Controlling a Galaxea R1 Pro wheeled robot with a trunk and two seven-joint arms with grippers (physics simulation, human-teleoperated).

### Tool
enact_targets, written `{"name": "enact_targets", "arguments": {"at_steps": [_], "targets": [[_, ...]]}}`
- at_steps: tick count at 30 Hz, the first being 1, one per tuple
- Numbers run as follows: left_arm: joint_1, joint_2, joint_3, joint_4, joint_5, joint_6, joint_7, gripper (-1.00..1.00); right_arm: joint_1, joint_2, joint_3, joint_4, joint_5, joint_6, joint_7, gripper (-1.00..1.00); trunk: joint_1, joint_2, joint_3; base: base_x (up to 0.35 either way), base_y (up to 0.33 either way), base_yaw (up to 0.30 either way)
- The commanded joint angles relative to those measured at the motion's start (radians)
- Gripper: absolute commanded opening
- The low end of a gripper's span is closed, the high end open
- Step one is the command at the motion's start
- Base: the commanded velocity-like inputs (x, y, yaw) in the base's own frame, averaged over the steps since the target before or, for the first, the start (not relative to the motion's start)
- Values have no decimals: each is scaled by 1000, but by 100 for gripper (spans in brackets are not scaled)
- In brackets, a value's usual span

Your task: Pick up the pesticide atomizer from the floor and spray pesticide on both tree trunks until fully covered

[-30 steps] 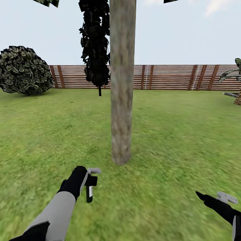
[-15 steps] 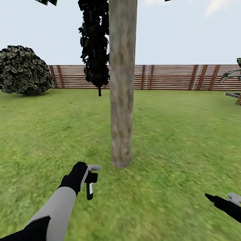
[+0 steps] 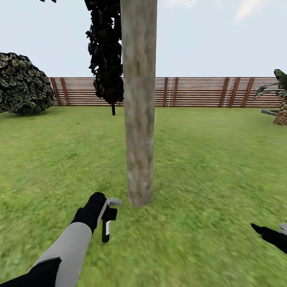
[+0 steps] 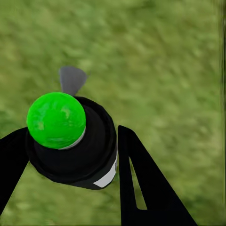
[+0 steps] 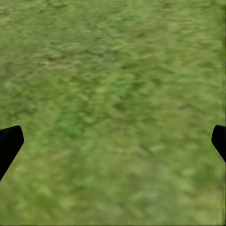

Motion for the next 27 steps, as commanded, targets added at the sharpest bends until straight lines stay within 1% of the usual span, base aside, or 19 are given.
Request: {"name": "enact_targets", "arguments": {"at_steps": [1, 6, 9, 14, 15, 19, 20, 22, 27], "targets": [[0, 0, -1, 0, 0, 1, 0, -100, 0, 0, 0, -5, 0, 0, 0, 100, 0, 0, 0, 209, 0, -274], [0, 0, -3, 0, 0, 3, 0, -100, 0, 0, 0, -13, 1, 0, -1, 100, 0, 0, 0, 121, 0, -287], [0, 0, -3, 0, 0, 4, 0, -100, 0, 1, 0, -13, 1, 0, -1, 100, 0, 0, 0, 23, 0, -142], [0, 0, -3, 1, 1, 8, 0, -100, 0, 1, 0, -13, 0, 0, -1, 100, 0, 0, -2, 3, 0, -21], [0, 1, -1, 60, 2, 8, 0, -100, 0, 4, 0, -12, 0, 0, -1, 100, 0, 0, -3, 0, 0, 0], [0, 2, 2, 61, 2, 8, 0, -100, 0, 5, -1, -12, 1, 0, -2, 100, 0, 0, -4, 0, 0, 0], [1, 10, 2, 61, 2, 8, 0, -100, 0, 5, -2, -12, 1, 0, -2, 100, 0, 0, -4, 0, 0, 0], [1, 16, 2, 61, 2, 8, 0, -100, 0, 5, -2, -12, 1, -1, -2, 100, 0, 0, -4, 0, 0, 0], [1, 21, 3, 61, 3, 8, 0, -100, 0, 5, -2, -13, 1, -8, -2, 100, 0, 0, -4, 0, 0, 0]]}}
